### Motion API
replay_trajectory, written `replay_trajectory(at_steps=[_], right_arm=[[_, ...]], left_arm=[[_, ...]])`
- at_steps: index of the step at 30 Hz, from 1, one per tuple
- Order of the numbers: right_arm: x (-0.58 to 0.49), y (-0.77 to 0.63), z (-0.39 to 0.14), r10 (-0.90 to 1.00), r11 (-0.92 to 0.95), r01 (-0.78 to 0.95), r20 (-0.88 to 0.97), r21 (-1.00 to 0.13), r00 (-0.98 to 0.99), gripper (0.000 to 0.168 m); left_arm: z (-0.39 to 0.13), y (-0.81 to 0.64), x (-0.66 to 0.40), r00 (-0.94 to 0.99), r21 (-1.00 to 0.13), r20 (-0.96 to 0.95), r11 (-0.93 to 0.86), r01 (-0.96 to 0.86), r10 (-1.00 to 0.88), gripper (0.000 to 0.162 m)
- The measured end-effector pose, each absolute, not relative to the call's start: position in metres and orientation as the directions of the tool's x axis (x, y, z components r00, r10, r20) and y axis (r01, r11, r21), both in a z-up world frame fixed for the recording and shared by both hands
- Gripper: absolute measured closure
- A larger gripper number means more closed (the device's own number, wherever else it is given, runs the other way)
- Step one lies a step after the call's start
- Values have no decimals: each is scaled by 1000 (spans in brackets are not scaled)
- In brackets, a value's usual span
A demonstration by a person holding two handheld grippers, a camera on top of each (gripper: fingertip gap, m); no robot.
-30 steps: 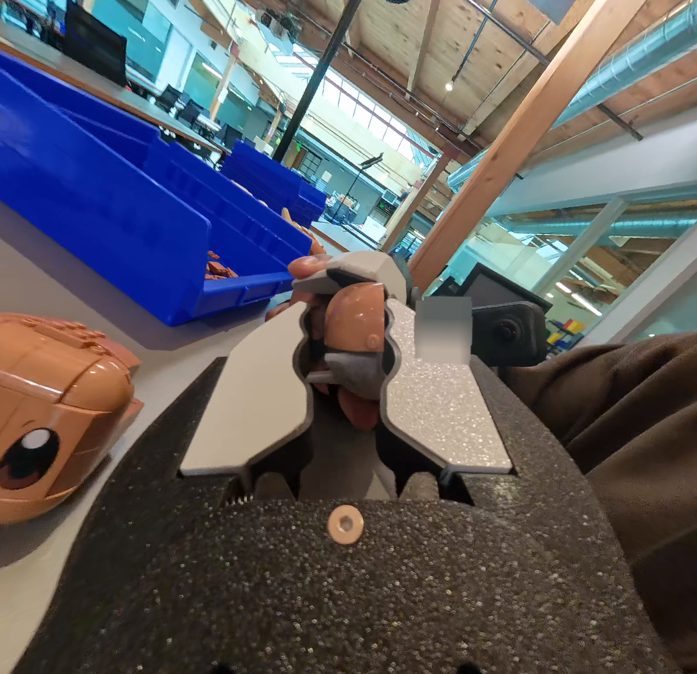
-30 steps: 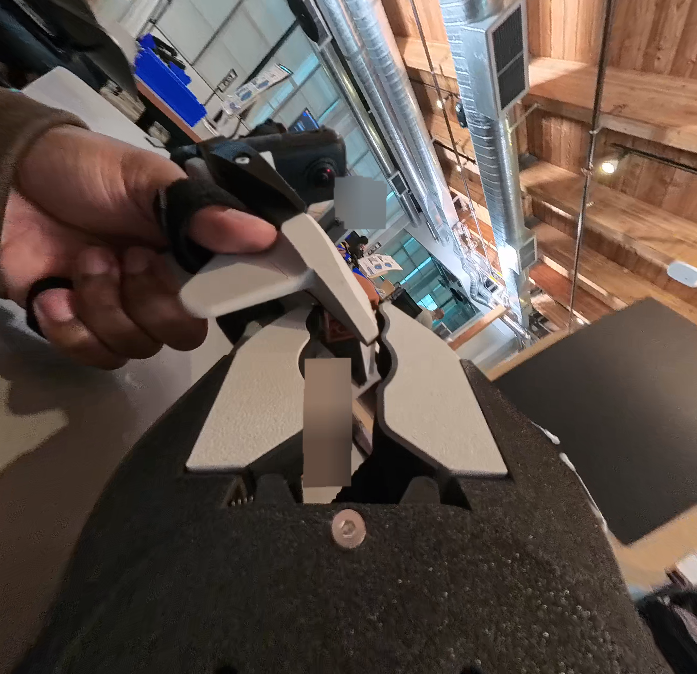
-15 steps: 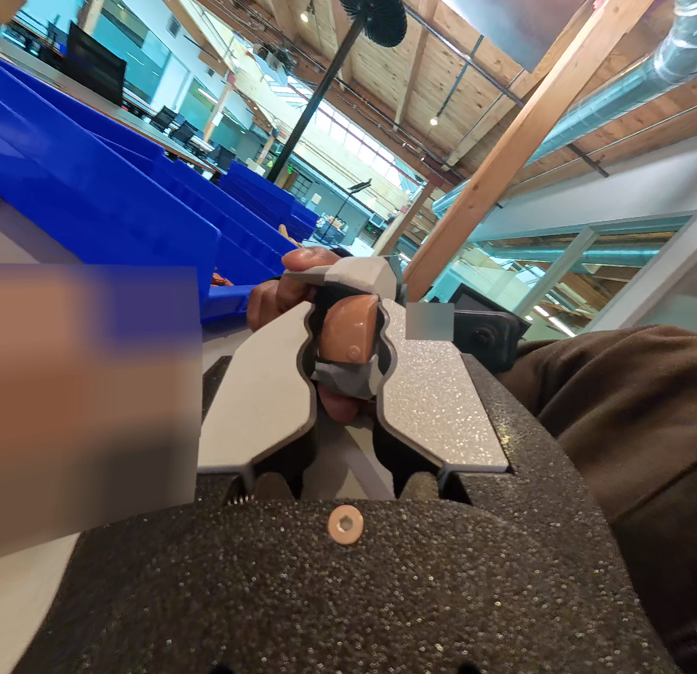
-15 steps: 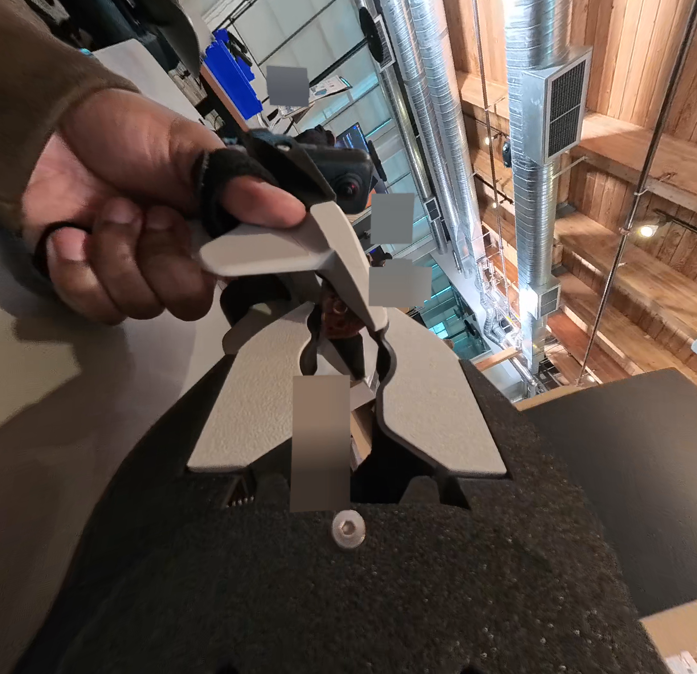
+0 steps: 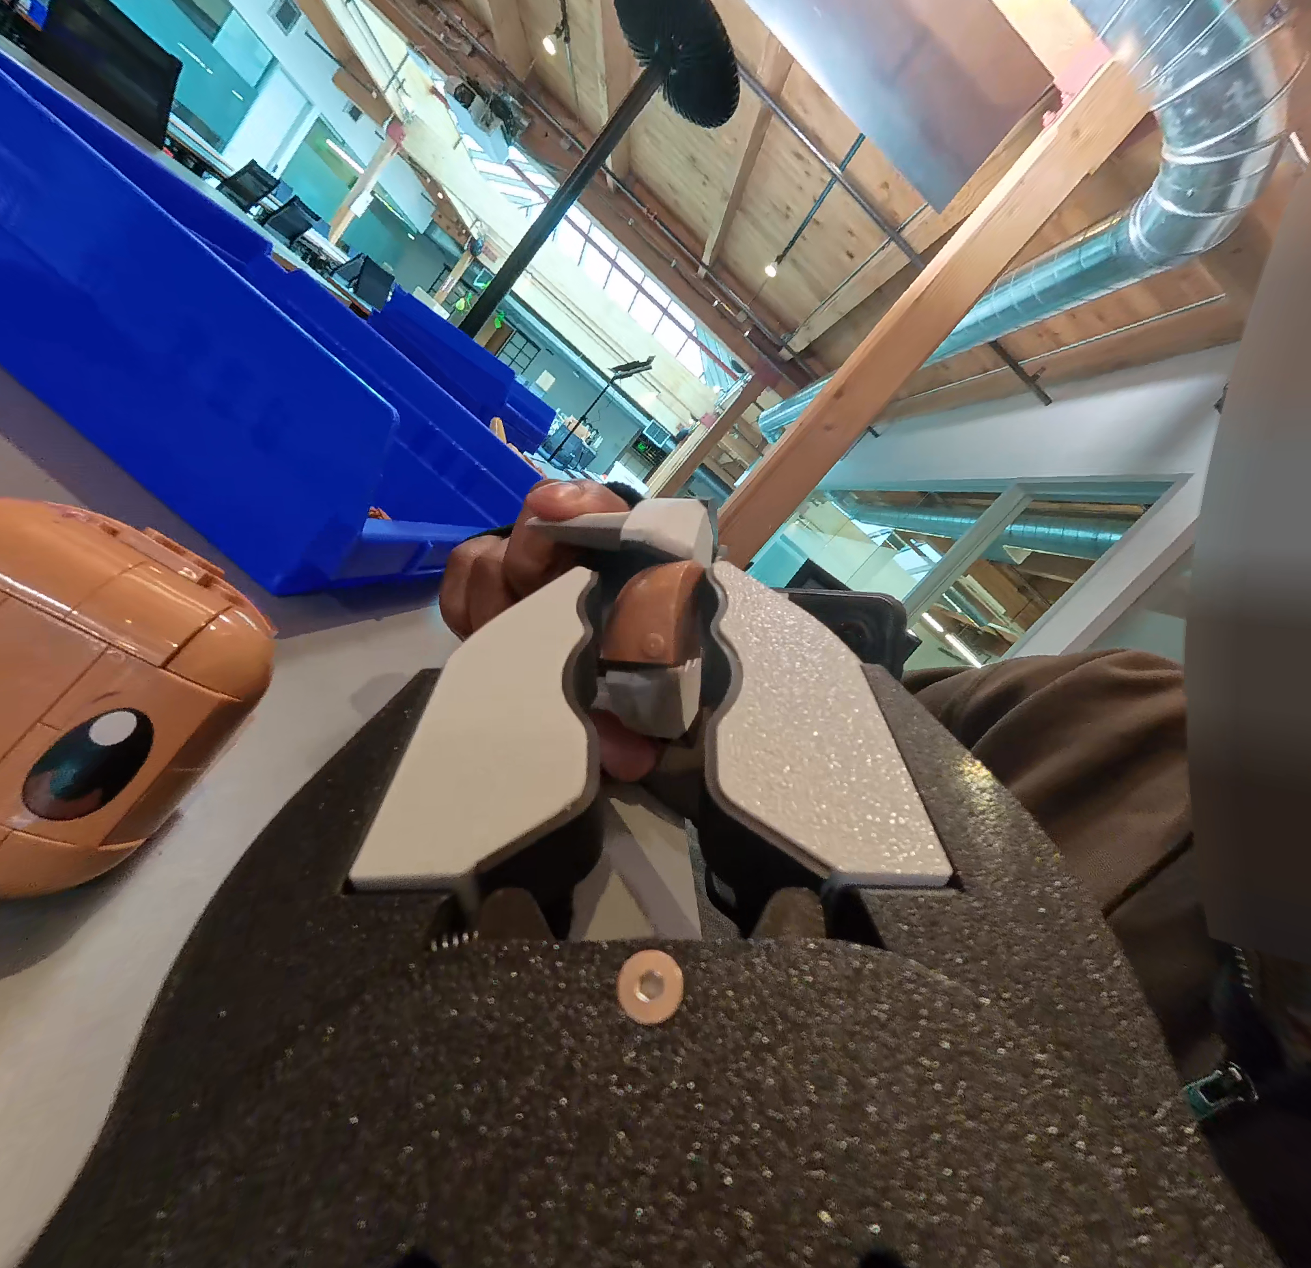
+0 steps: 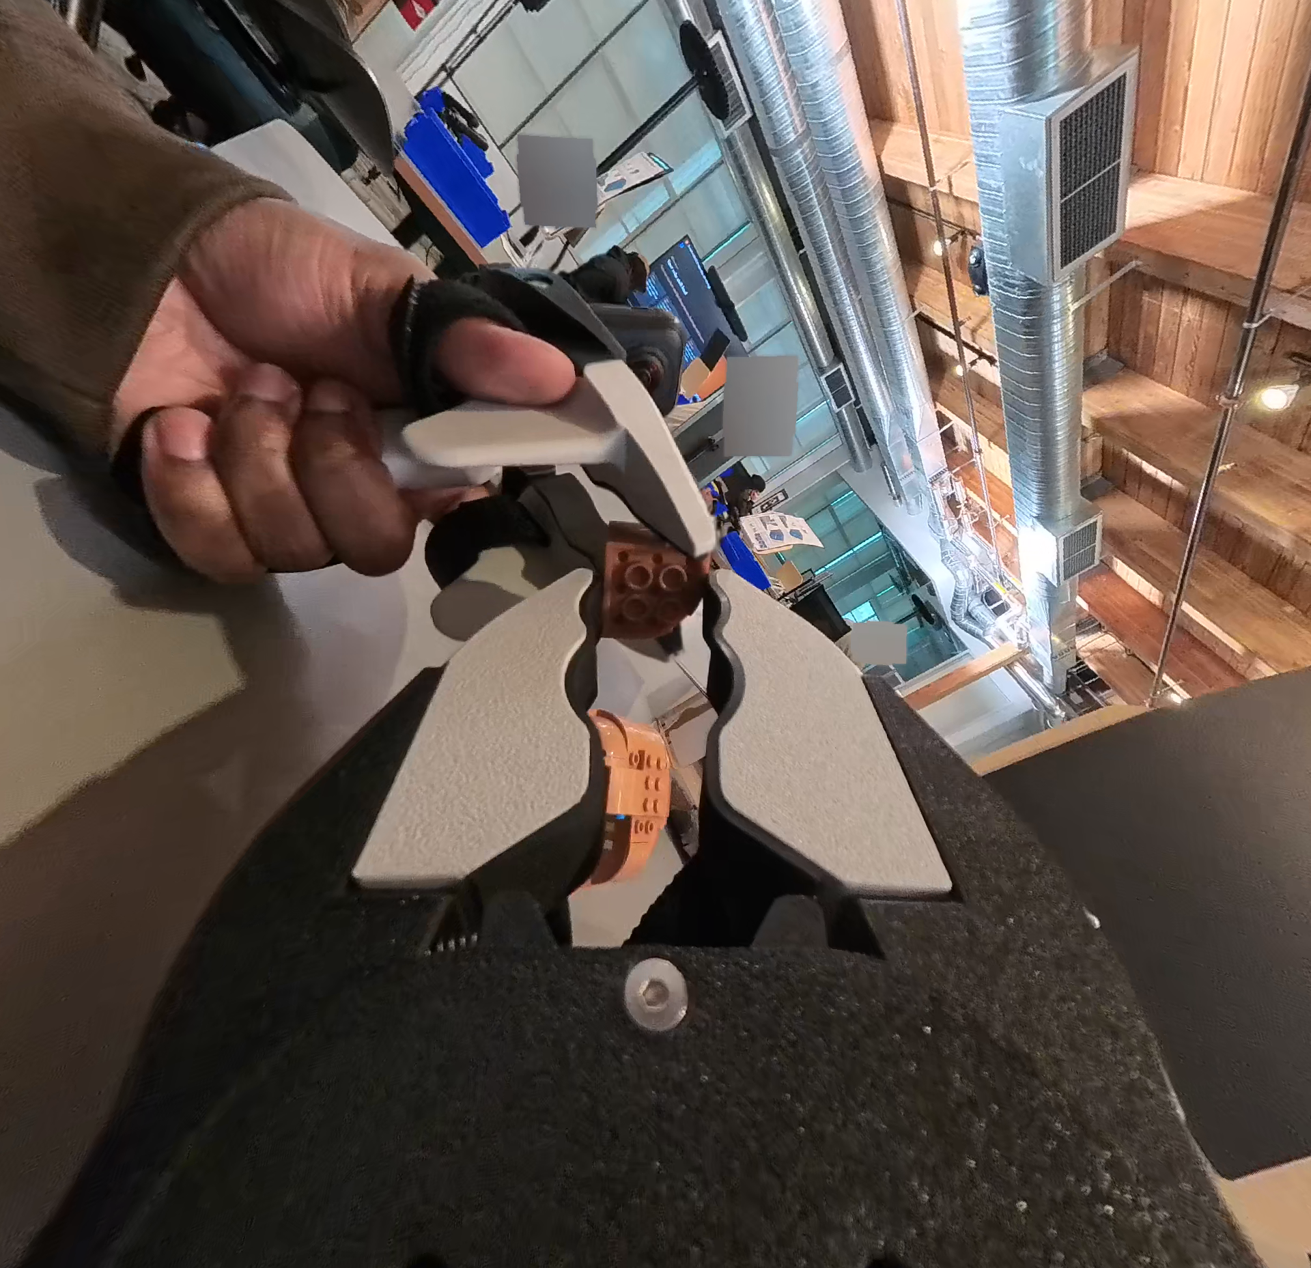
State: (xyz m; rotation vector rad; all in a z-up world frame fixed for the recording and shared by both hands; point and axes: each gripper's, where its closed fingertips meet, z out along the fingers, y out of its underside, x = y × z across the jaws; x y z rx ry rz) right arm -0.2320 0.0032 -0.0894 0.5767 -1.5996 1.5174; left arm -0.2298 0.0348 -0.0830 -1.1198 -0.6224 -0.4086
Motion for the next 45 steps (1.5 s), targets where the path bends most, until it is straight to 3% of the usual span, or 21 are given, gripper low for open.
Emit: replay_trajectory(at_steps=[12, 23, 28, 45], right_arm=[[-232, 14, -90, 180, 83, -737, 737, -671, -651, 142], [-228, 13, -86, 194, 82, -742, 741, -666, -643, 137], [-231, 12, -88, 206, 132, -761, 769, -635, -606, 144], [-232, 12, -88, 170, 146, -712, 726, -687, -666, 144]], left_arm=[[-87, 37, -227, 754, -703, 657, 355, 616, -9, 140], [-90, 31, -233, 794, -770, 597, 355, 530, 111, 141], [-96, 31, -237, 793, -797, 581, 331, 506, 187, 141], [-96, 29, -237, 769, -757, 624, 346, 554, 135, 142]])
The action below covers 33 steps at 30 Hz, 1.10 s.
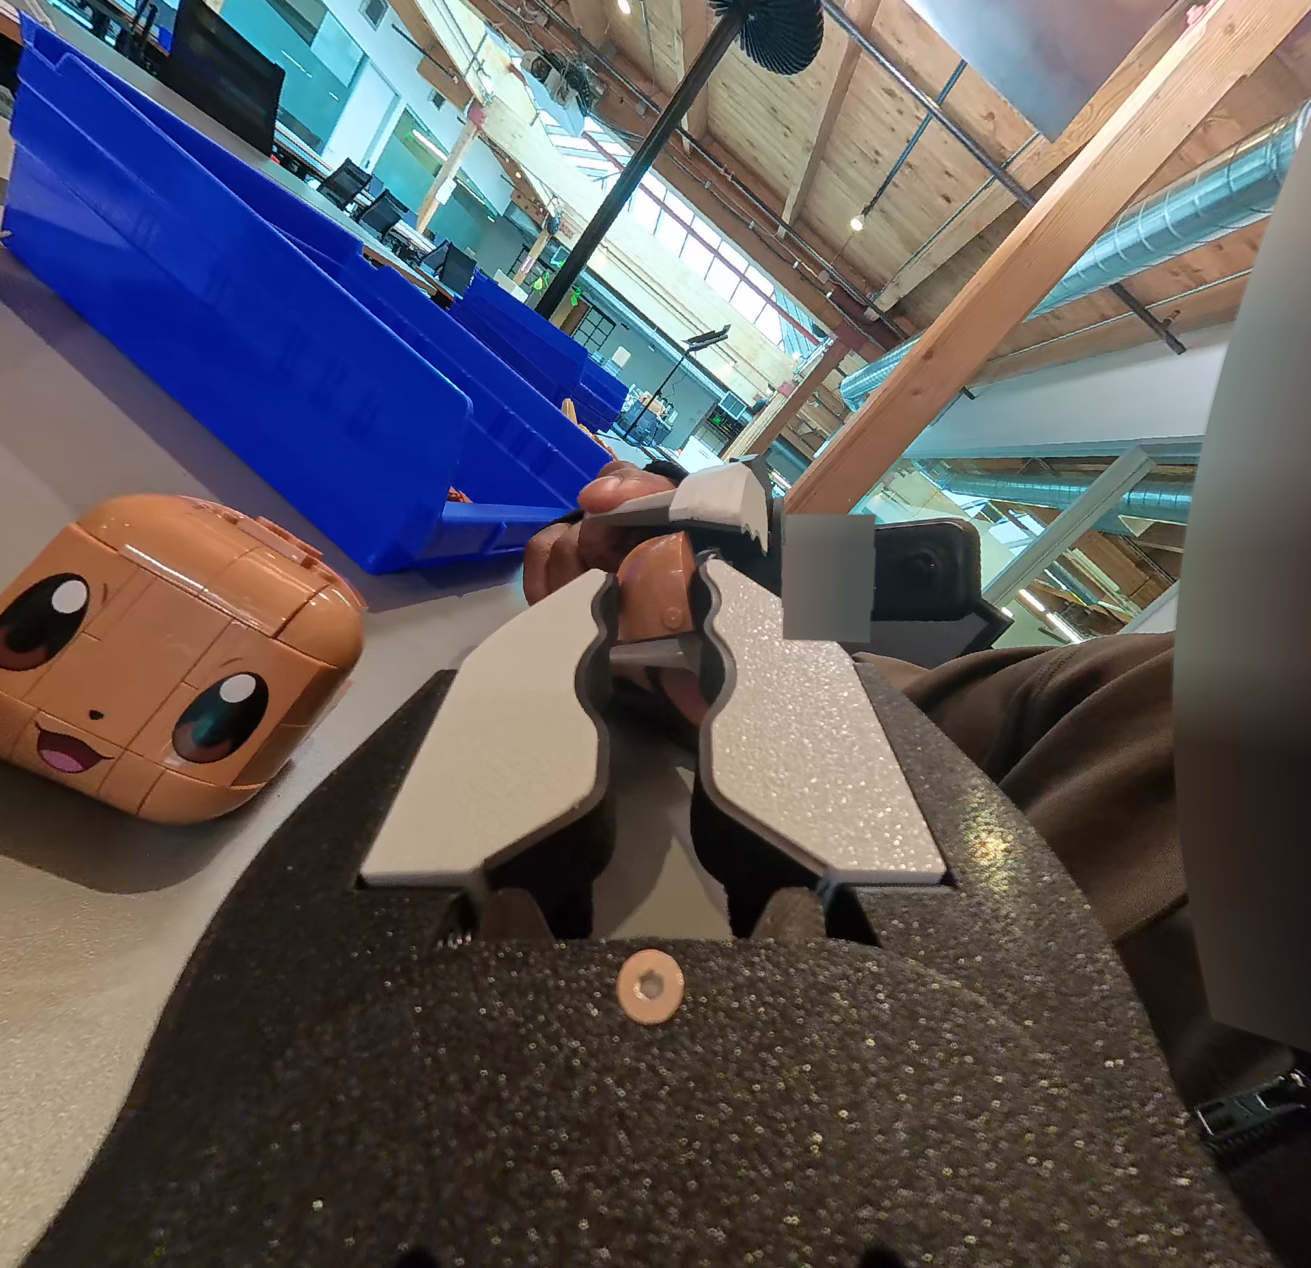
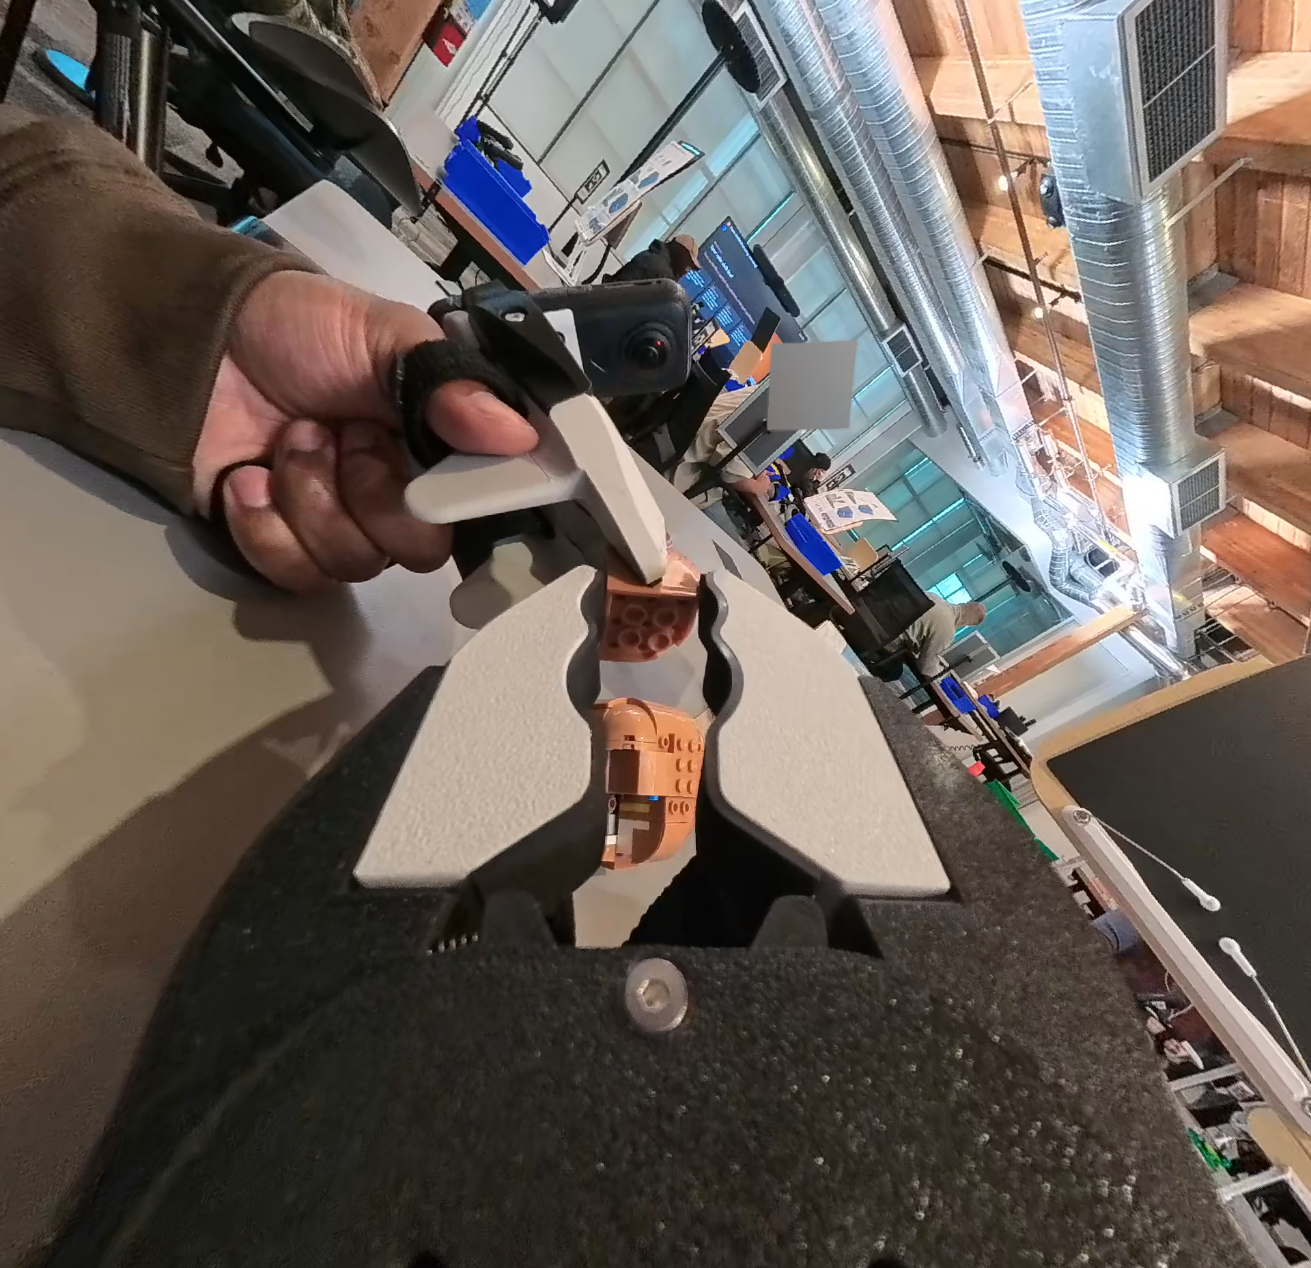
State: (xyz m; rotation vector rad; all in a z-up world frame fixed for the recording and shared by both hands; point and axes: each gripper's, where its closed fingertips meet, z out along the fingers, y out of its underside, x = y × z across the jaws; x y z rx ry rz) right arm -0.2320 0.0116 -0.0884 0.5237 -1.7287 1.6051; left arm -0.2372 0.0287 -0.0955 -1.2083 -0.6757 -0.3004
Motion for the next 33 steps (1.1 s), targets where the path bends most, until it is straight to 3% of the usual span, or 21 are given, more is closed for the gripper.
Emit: replay_trajectory(at_steps=[33], right_arm=[[-224, 15, -87, 108, 55, -636, 638, -770, -763, 144]], left_arm=[[-94, 31, -230, 768, -741, 637, 319, 591, 57, 143]])
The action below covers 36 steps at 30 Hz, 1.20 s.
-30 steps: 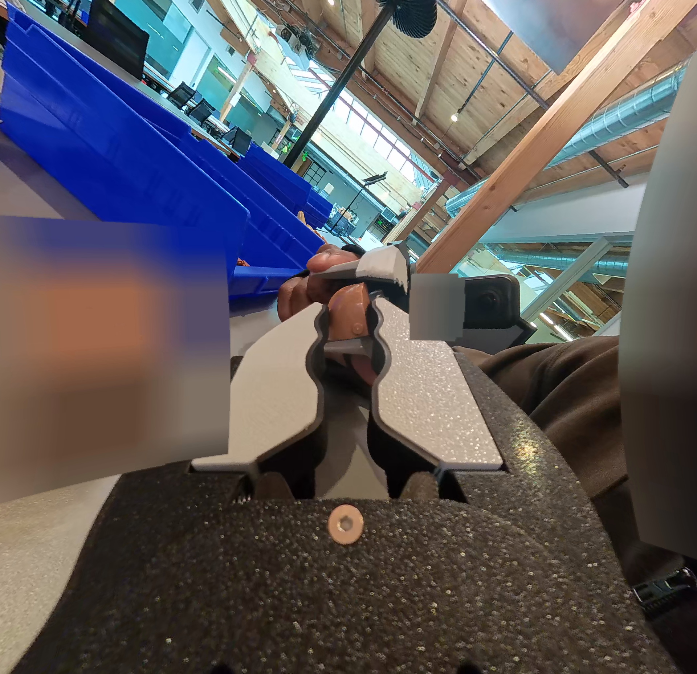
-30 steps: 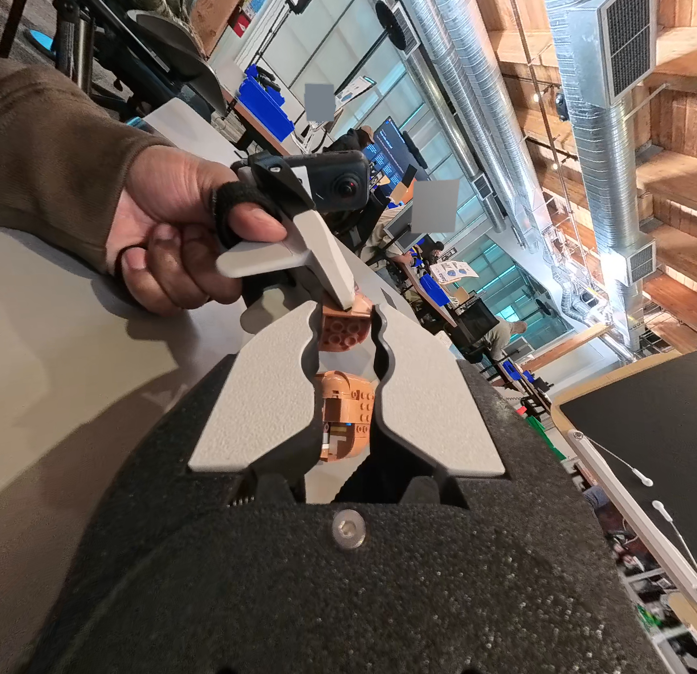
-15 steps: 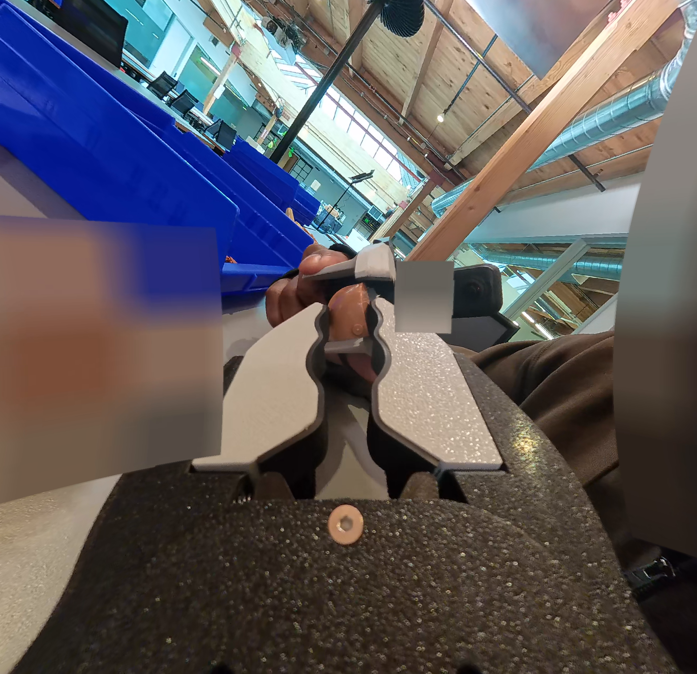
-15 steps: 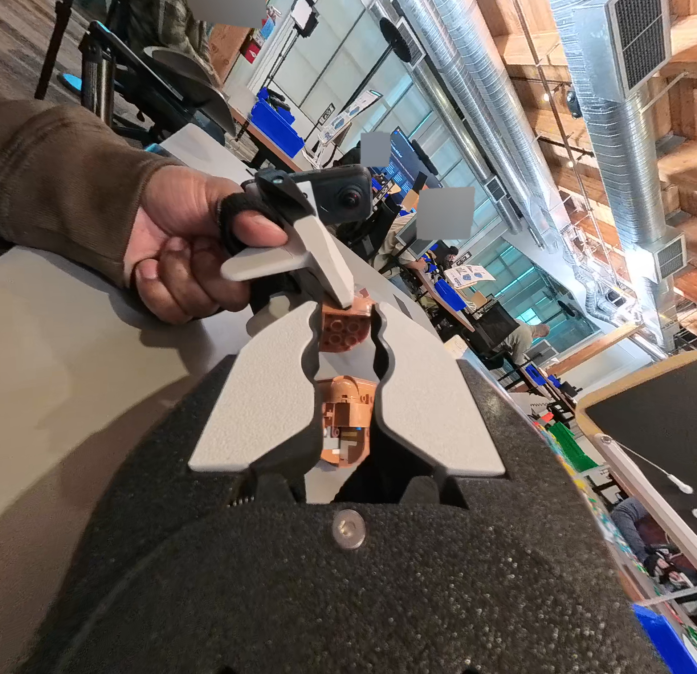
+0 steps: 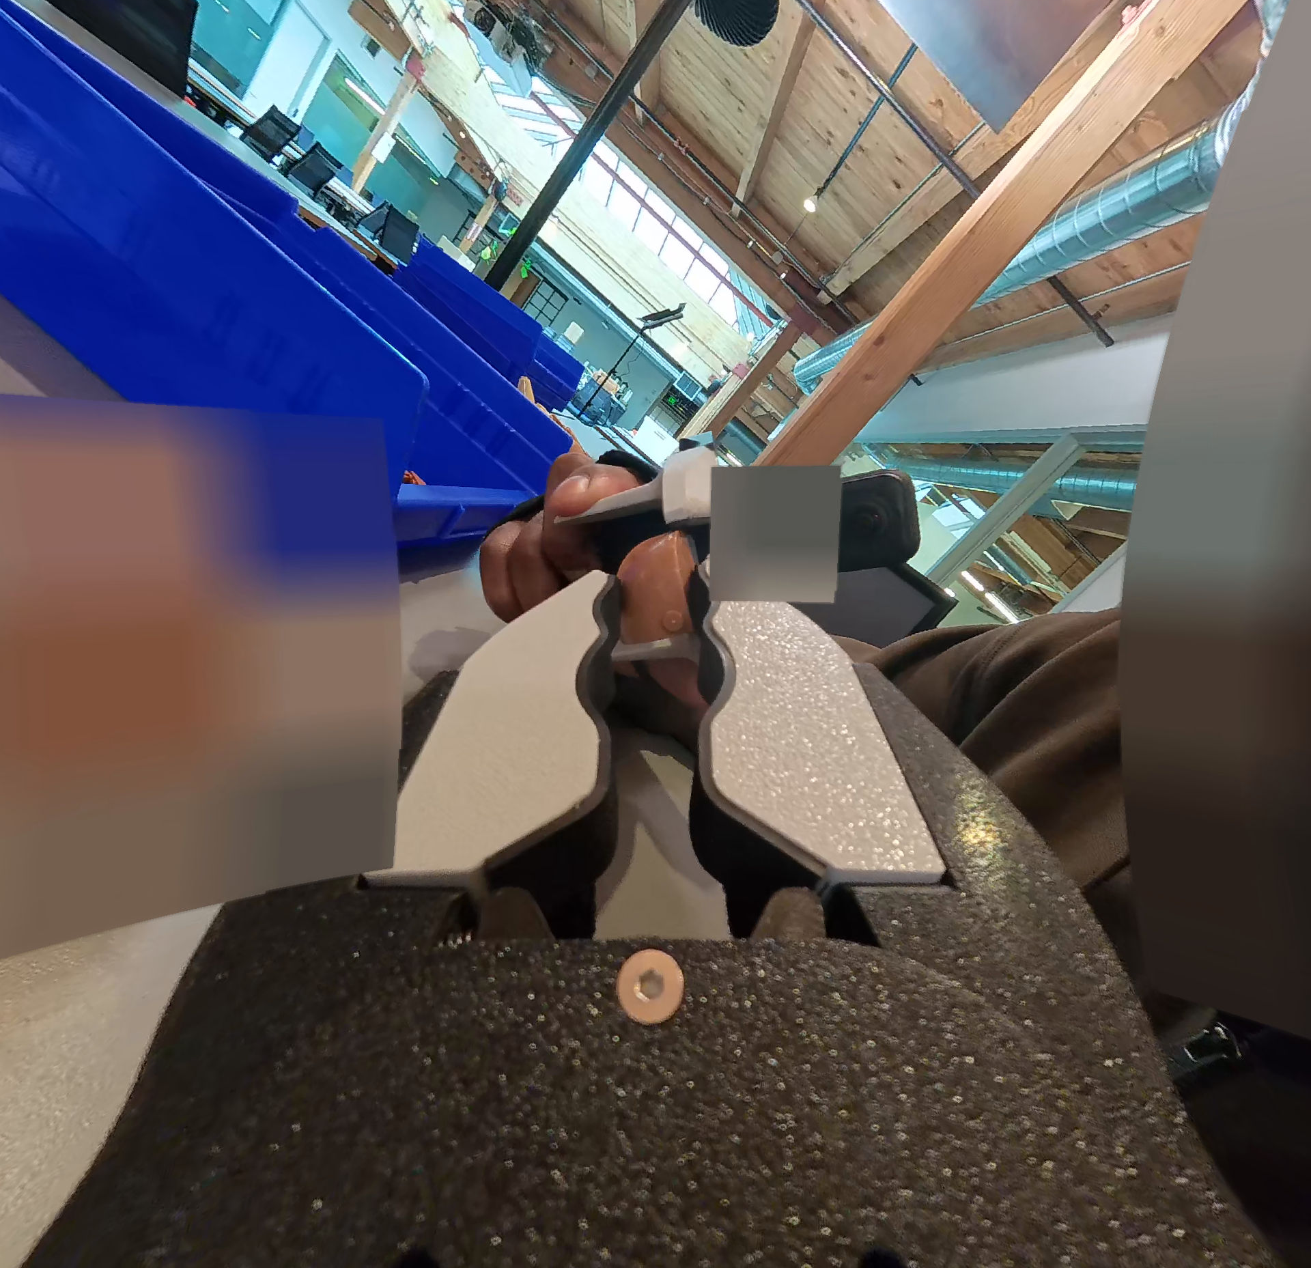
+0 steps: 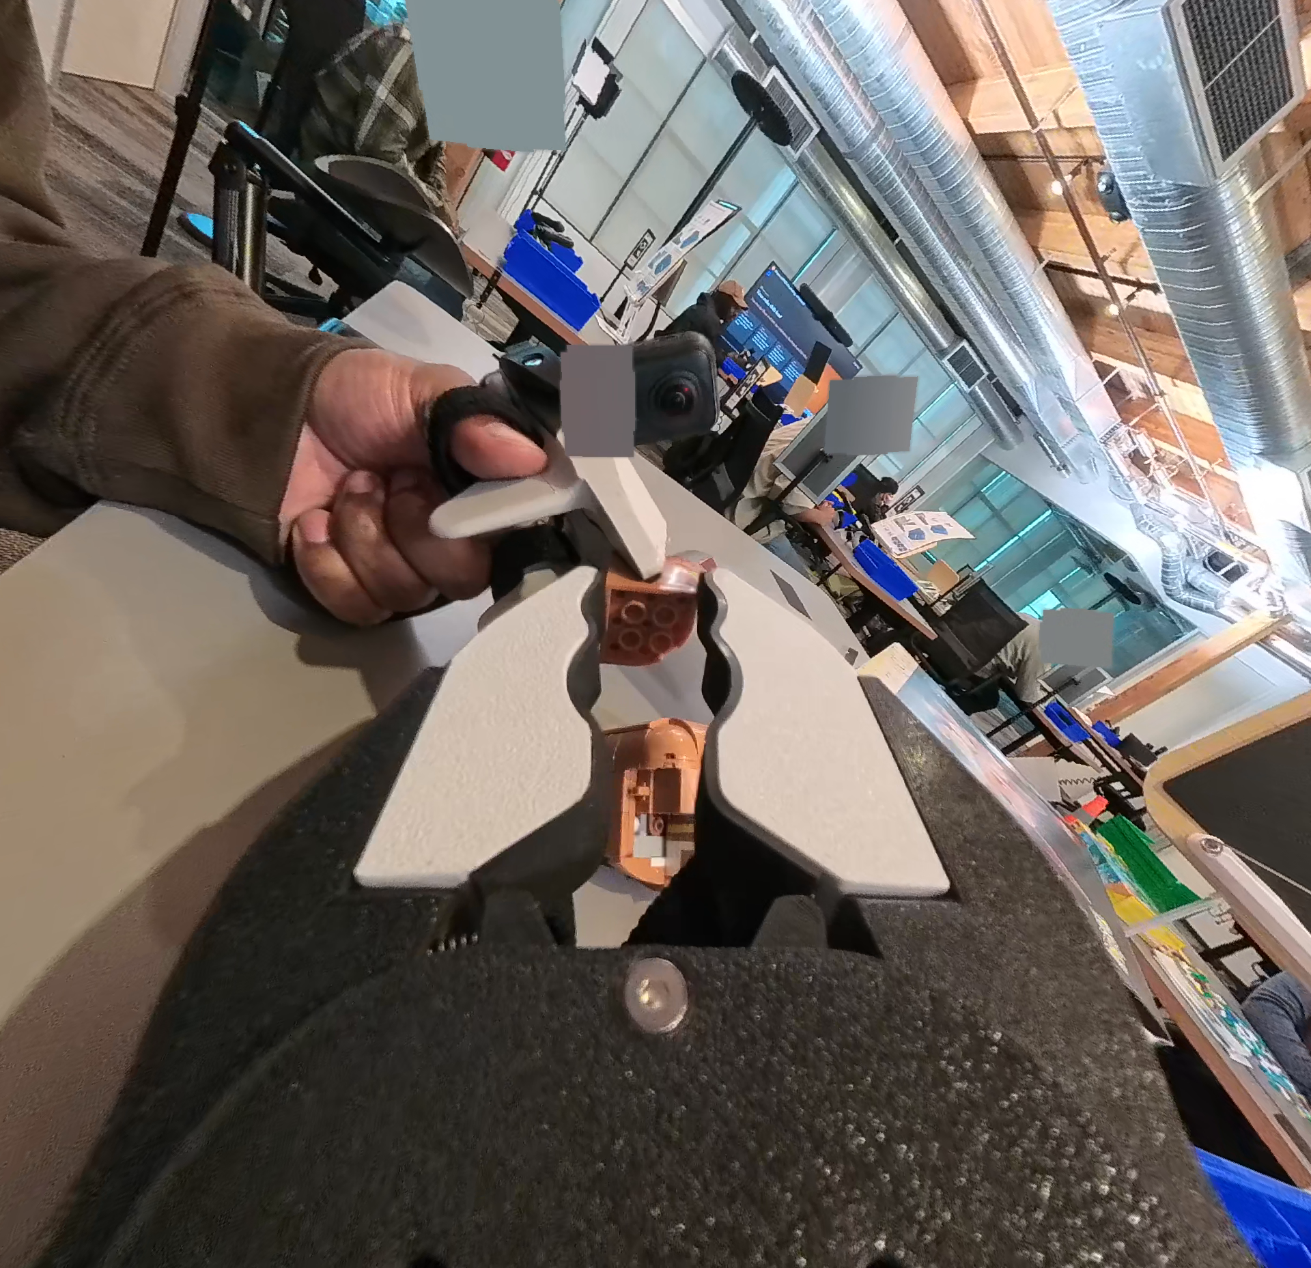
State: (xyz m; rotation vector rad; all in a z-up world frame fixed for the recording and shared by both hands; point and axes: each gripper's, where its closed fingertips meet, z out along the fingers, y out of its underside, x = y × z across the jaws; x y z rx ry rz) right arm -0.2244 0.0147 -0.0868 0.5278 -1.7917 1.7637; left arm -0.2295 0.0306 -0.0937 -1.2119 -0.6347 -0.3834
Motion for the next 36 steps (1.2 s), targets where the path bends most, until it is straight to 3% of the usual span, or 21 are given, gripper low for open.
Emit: replay_trajectory(at_steps=[36], right_arm=[[-215, 18, -83, -5, -72, -480, 481, -874, -876, 144]], left_arm=[[-90, 33, -220, 784, -749, 621, 293, 594, -4, 144]])
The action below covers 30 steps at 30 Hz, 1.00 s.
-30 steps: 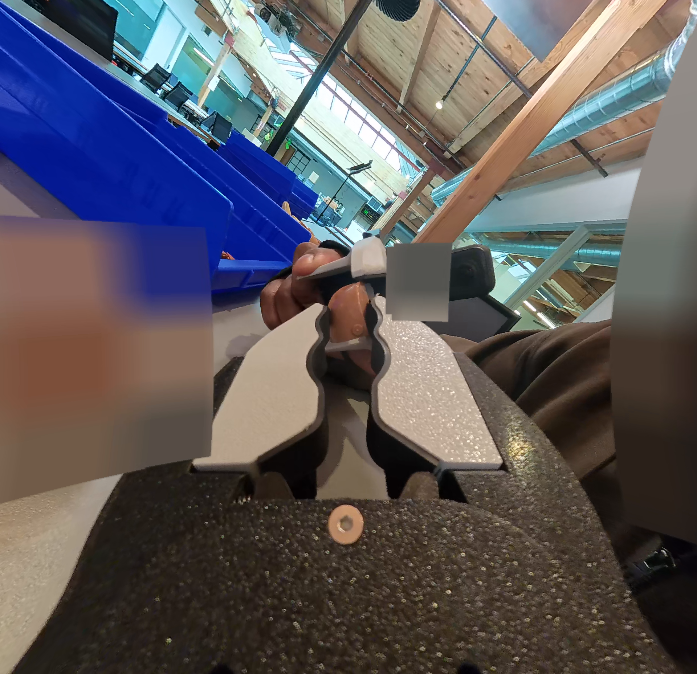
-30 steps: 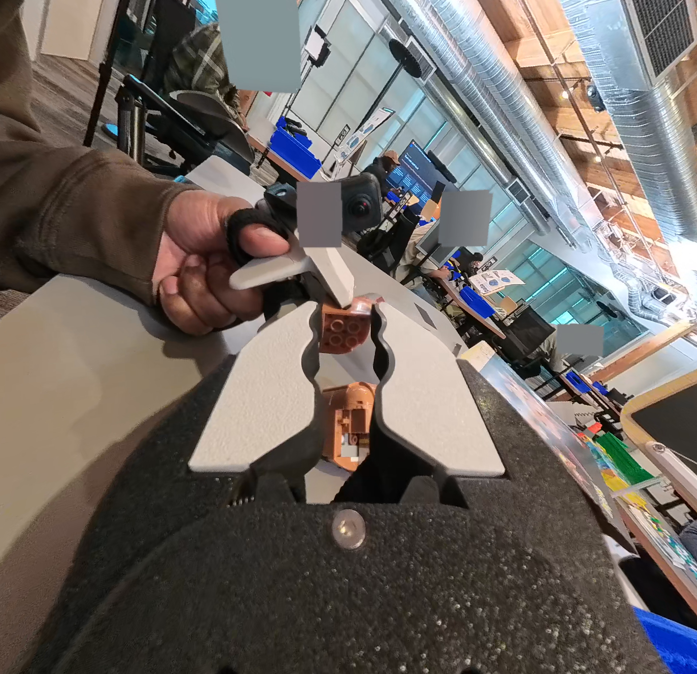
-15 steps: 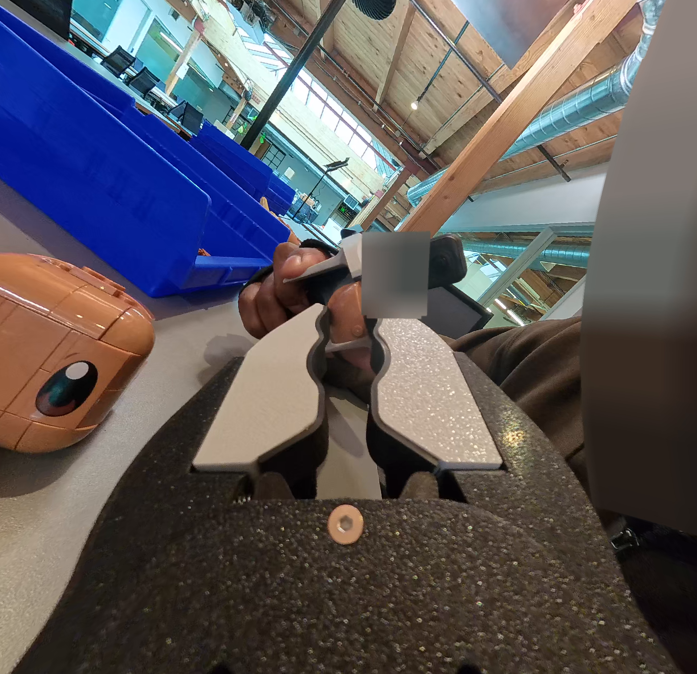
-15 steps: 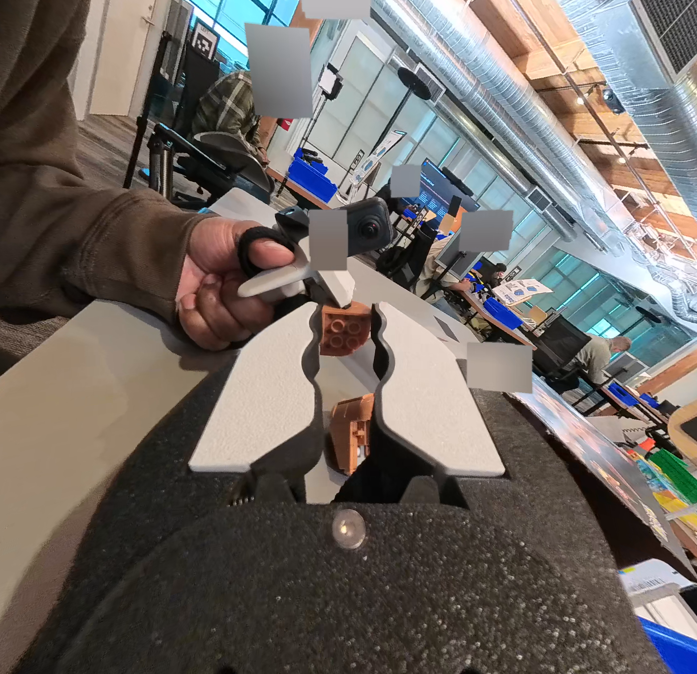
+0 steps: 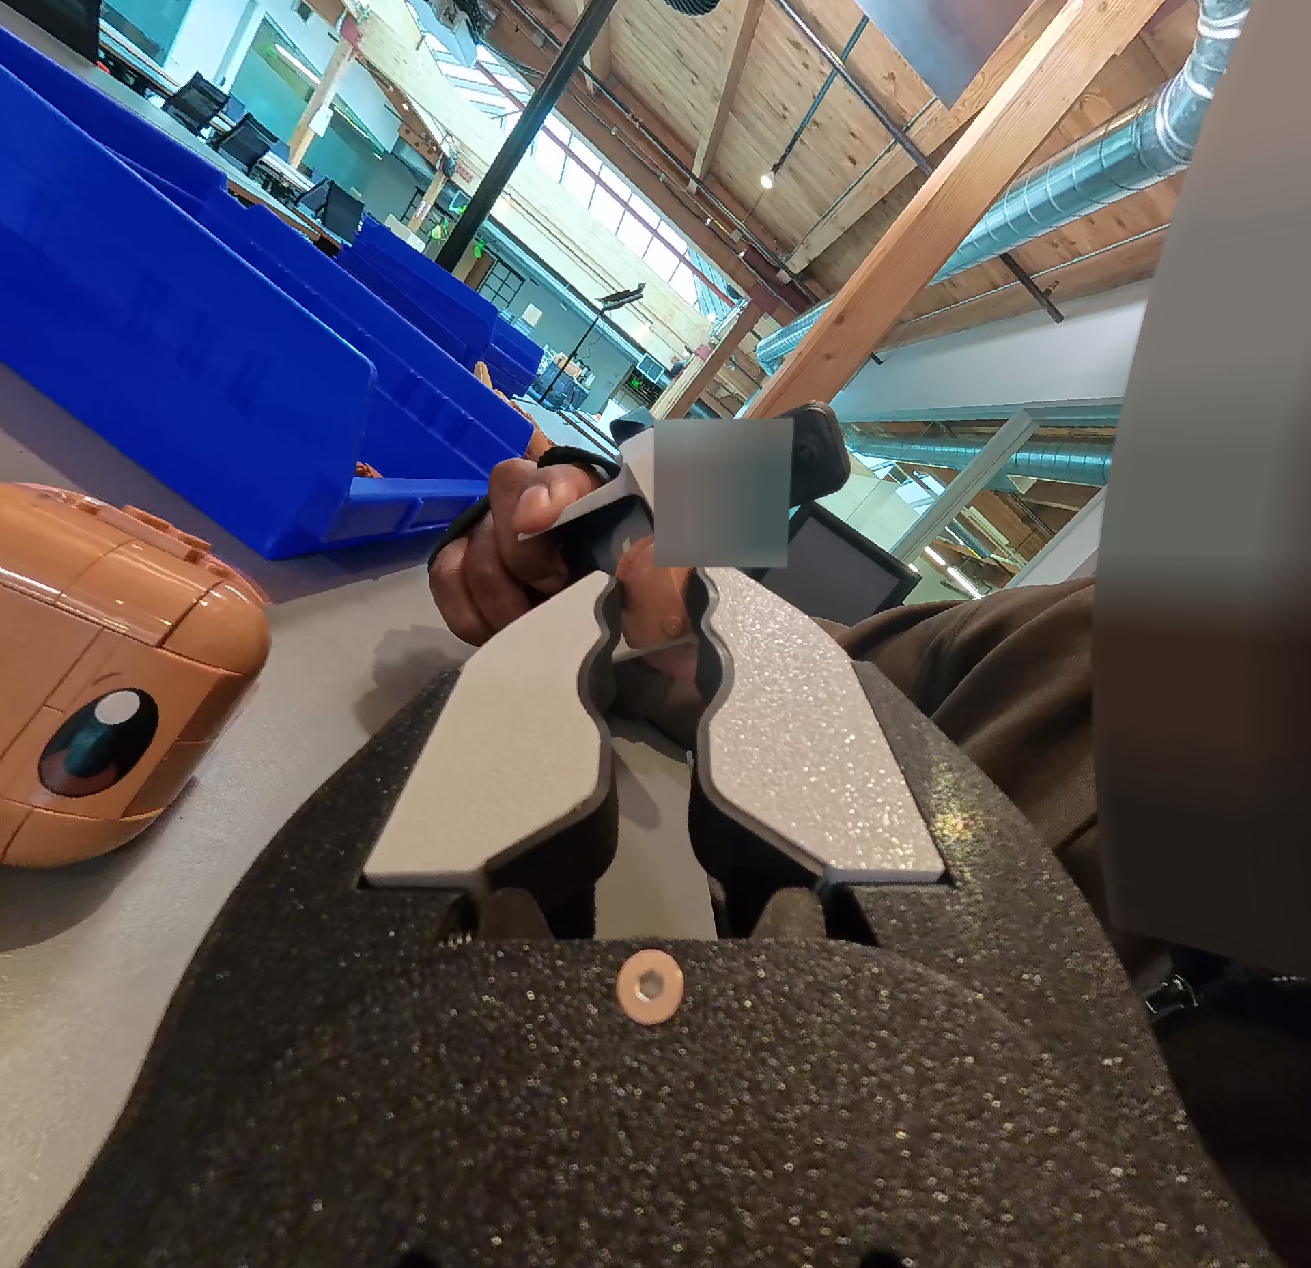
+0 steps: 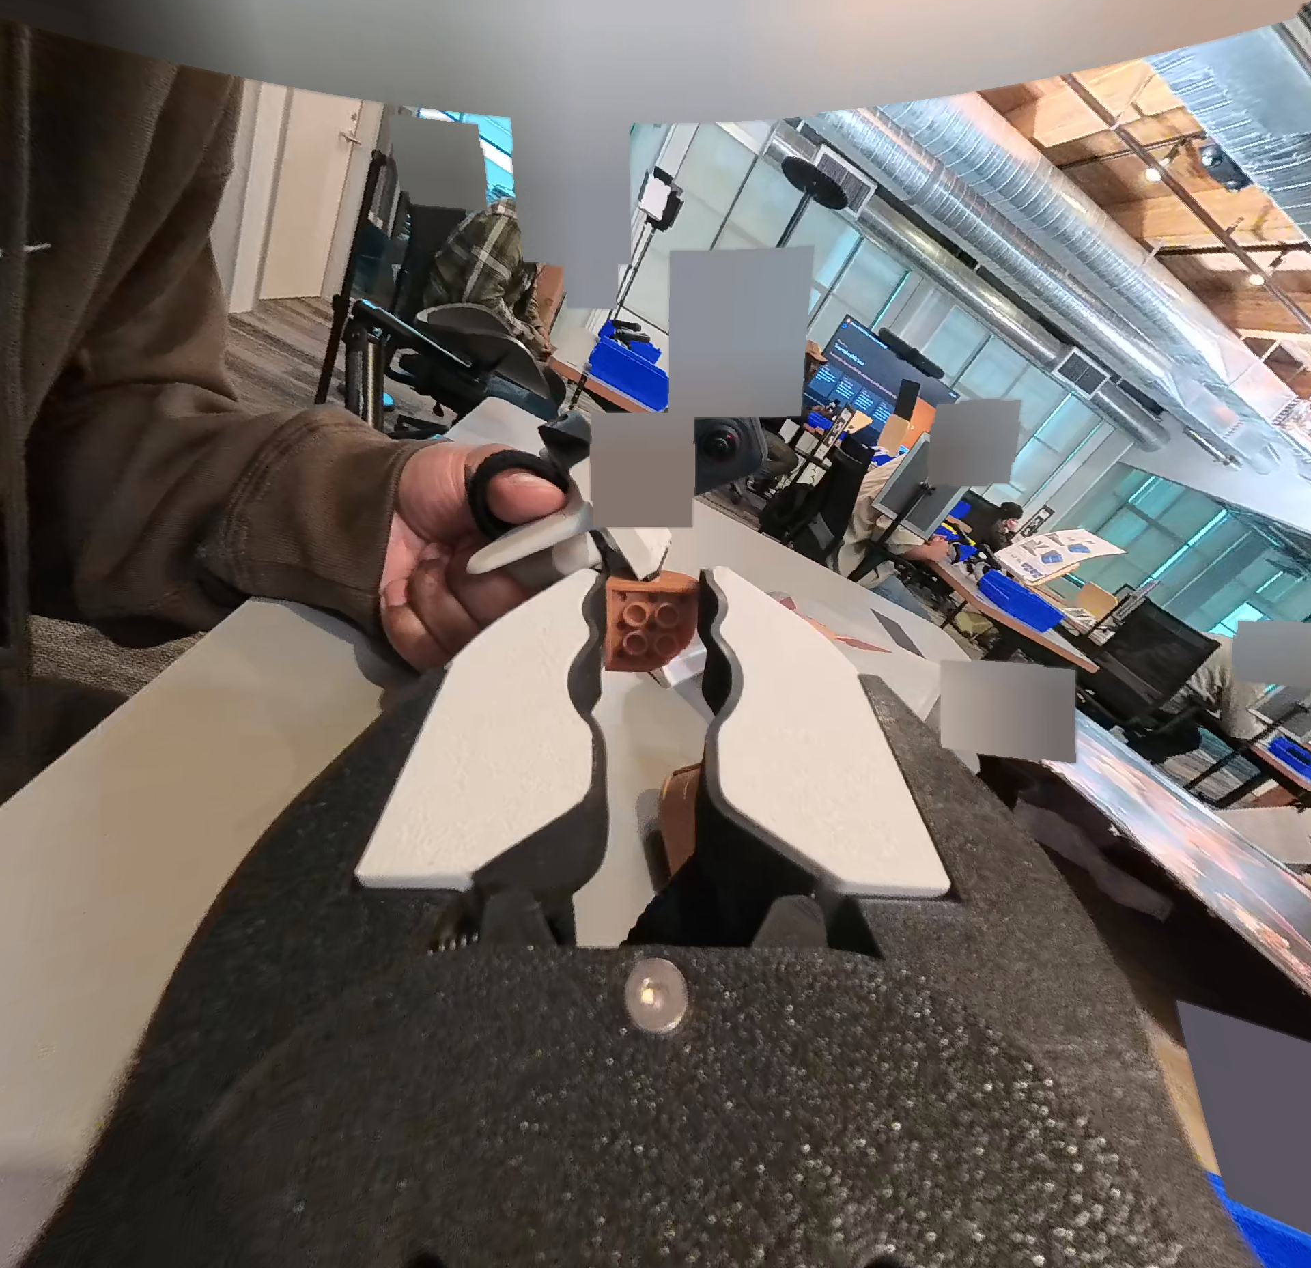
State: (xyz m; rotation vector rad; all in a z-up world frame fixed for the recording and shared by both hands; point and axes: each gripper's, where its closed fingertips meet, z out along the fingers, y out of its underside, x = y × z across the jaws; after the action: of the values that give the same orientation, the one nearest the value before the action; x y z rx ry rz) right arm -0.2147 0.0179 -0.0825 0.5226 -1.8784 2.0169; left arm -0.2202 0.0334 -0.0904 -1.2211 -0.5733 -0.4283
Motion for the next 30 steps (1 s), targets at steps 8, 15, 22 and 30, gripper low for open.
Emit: replay_trajectory(at_steps=[8, 15, 22, 30], right_arm=[[-216, 17, -83, 1, -78, -467, 468, -881, -884, 145], [-226, 12, -97, 106, 117, -671, 681, -733, -725, 131], [-234, 12, -100, 146, 194, -700, 726, -687, -672, 139], [-230, 13, -100, 87, 154, -626, 641, -765, -762, 143]], left_arm=[[-91, 33, -221, 785, -750, 620, 298, 590, 6, 144], [-95, 28, -230, 794, -782, 596, 307, 543, 115, 144], [-100, 30, -232, 803, -812, 570, 270, 518, 174, 143], [-100, 31, -230, 811, -818, 562, 259, 514, 163, 144]])
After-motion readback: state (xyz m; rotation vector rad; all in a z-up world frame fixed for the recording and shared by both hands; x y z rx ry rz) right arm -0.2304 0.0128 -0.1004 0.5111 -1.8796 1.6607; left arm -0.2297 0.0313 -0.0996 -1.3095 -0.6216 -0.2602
